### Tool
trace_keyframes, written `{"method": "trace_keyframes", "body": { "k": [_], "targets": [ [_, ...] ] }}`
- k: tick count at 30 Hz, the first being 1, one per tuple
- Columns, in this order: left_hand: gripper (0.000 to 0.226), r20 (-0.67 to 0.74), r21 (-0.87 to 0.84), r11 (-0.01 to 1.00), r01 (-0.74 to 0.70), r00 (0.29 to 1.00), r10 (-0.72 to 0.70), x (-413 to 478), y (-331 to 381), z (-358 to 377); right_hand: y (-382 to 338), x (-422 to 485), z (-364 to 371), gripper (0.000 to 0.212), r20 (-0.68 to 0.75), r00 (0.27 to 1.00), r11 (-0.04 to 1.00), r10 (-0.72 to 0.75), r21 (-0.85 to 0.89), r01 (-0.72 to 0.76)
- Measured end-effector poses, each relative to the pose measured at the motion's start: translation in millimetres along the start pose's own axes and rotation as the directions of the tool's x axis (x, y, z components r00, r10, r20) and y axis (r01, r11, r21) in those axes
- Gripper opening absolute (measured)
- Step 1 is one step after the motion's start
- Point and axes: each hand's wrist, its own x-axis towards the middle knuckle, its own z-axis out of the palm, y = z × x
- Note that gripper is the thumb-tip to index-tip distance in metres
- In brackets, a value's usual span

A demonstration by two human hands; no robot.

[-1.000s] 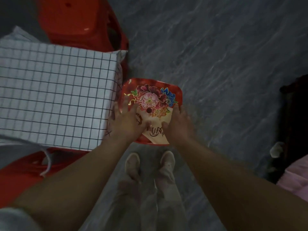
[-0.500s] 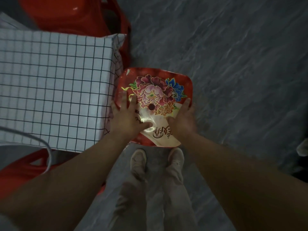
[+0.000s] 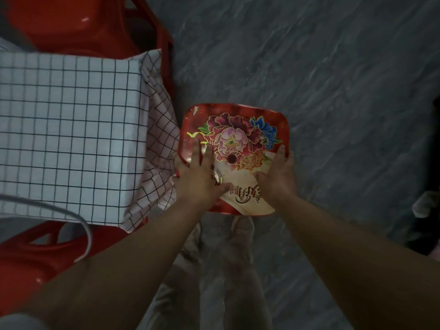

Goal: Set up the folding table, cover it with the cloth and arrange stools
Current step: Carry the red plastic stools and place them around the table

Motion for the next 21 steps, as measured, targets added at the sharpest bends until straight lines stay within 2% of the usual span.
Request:
{"method": "trace_keyframes", "body": {
  "k": [12, 15, 21],
  "targets": [
    [0.123, -0.003, 0.027, 1.000, 0.015, 1.000, -0.015, -6.8, 30.9, 7.2, 26.1, 3.3, -24.7, 0.097, 0.038, 0.999, 0.998, -0.023, -0.051, 0.024],
    [0.122, 0.010, 0.079, 0.997, 0.003, 1.000, -0.003, -12.0, 36.4, -3.6, 21.5, -4.2, -38.0, 0.095, 0.022, 0.998, 0.991, -0.051, -0.119, 0.053],
    [0.118, -0.070, 0.124, 0.990, -0.065, 0.995, 0.074, -46.7, 67.0, -56.1, -7.5, -46.0, -88.5, 0.091, 0.028, 0.985, 0.975, -0.173, -0.137, 0.175]
  ]
}}
